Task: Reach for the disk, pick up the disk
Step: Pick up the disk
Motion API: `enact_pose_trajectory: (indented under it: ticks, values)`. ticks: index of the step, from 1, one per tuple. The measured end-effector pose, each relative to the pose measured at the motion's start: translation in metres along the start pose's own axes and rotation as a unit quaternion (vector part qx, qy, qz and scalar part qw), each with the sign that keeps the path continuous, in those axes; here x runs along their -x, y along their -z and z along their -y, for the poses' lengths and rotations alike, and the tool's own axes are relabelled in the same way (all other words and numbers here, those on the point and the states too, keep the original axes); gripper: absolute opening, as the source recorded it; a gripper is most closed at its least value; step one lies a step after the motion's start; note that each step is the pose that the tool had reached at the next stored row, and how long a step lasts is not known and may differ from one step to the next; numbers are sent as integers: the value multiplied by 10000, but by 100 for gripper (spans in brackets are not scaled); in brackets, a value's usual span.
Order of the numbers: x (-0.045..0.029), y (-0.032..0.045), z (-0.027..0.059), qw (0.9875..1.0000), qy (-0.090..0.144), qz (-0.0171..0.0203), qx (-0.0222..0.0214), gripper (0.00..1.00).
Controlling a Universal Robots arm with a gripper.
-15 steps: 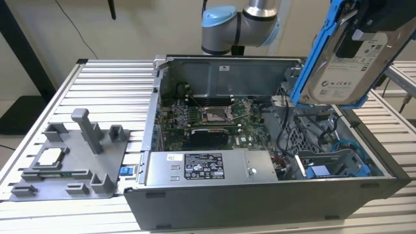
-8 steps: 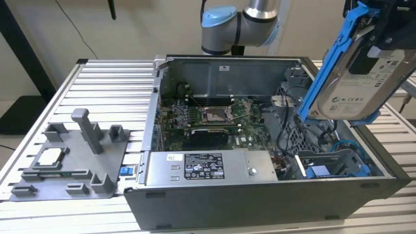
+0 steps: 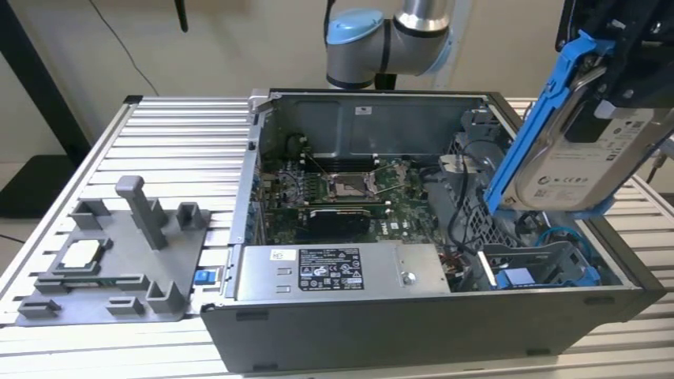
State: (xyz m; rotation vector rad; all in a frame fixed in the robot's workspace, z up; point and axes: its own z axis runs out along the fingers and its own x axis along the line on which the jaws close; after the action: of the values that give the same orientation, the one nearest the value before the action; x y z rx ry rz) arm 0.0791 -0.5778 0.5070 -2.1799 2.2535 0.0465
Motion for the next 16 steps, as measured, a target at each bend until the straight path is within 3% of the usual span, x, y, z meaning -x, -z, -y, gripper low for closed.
enact_pose_trajectory:
  ticks: [16]
  values:
    - [-45, -288, 213, 10000, 45, 1, -2, 0]
